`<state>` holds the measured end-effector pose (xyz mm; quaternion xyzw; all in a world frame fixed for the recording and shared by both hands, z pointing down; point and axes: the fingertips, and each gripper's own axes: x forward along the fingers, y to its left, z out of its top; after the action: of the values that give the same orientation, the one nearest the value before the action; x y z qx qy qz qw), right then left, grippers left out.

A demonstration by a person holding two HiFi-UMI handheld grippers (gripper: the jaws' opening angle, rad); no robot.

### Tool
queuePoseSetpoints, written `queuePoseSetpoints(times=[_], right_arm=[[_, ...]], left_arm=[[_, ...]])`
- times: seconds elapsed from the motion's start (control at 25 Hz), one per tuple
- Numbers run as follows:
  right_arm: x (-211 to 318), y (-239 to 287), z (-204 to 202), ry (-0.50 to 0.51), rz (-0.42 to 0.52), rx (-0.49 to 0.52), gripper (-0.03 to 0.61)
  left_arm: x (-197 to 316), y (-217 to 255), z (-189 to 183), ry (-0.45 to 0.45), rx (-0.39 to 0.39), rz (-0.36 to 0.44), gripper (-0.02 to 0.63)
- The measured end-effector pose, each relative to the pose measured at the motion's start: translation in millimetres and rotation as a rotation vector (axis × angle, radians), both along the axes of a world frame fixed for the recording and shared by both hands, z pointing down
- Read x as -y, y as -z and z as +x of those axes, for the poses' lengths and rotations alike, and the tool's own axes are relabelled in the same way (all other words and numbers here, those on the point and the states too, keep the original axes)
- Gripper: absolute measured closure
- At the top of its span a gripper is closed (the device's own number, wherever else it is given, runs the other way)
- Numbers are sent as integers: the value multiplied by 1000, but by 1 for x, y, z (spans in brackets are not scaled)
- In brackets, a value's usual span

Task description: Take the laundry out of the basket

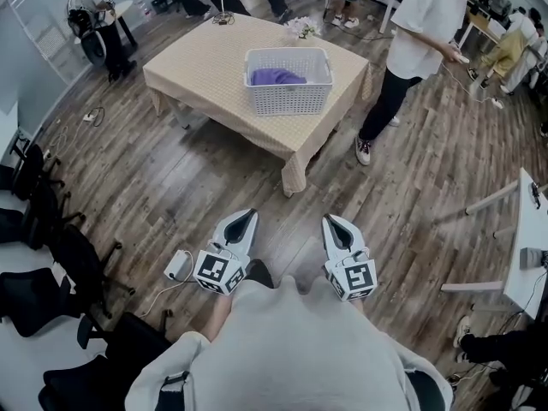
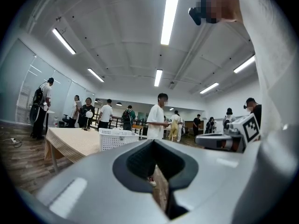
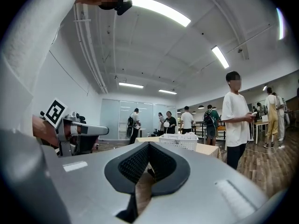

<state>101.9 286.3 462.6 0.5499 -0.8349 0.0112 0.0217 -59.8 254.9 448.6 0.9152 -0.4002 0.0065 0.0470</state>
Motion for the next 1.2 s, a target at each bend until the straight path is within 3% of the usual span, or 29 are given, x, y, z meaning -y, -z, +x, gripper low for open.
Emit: queuePoseSetpoints(times=[0.68, 1.2], right_arm=[[51, -16, -2, 24, -32, -11, 580], [173, -42, -13, -6, -84, -32, 580]], left_arm=[[51, -16, 3, 14, -13, -26, 603], [185, -43, 1, -22, -45, -52, 604]])
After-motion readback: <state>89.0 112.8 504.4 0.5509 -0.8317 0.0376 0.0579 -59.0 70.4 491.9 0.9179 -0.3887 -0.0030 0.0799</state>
